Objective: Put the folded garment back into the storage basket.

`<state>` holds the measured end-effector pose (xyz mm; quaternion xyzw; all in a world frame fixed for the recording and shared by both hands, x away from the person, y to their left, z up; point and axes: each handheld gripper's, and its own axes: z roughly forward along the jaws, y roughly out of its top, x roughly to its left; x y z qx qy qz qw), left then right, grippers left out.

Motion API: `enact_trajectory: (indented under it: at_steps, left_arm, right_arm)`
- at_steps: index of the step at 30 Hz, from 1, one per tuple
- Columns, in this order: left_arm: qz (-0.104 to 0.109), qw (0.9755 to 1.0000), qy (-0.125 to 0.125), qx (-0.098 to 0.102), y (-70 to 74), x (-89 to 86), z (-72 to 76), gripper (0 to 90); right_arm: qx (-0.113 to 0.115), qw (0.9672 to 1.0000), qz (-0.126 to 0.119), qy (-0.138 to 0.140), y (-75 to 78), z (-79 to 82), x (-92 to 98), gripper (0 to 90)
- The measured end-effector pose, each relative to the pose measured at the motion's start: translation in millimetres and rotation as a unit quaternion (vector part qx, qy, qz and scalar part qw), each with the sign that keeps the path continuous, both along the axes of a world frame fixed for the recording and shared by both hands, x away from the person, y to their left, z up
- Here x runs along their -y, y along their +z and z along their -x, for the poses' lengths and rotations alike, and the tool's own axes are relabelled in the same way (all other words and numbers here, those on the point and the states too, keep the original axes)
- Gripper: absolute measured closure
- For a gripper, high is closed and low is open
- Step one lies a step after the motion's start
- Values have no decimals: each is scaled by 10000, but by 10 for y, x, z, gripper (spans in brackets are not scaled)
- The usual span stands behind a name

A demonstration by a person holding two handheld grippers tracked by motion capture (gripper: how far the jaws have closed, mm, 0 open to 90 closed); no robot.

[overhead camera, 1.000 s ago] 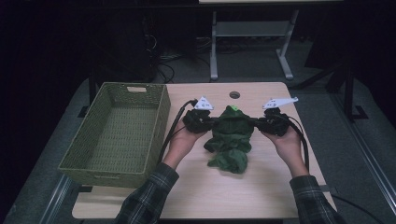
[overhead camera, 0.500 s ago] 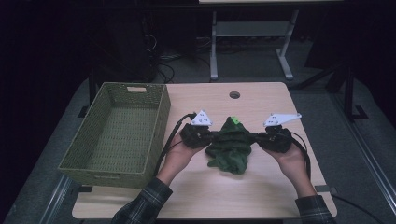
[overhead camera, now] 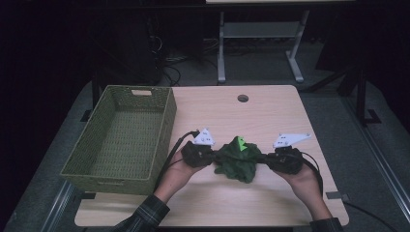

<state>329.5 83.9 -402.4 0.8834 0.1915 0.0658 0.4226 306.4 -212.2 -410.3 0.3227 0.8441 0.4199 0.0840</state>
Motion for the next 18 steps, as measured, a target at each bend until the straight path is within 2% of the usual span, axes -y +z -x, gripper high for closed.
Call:
enact_trajectory:
  at_steps: [5, 10, 15, 16, 18]
  left_arm:
    - [-146, 9998, -154, -57, -113, 18, 100, 868]
    - [-318, 9988, -299, -217, -265, 52, 169, 868]
    - [-474, 9973, -406, -377, -398, 118, 190, 868]
    - [-566, 9966, -468, -369, -425, 128, 187, 868]
    - [-605, 9962, -464, -428, -486, 165, 201, 868]
  right_arm:
    - [-134, 9997, 163, 111, -117, 109, -27, 875]
    - [-298, 9990, 251, 213, -231, 206, -44, 874]
    - [-493, 9976, 373, 318, -357, 234, -86, 874]
    - [-527, 9971, 439, 320, -373, 241, -105, 874]
    - [-536, 9966, 492, 378, -411, 244, -129, 873]
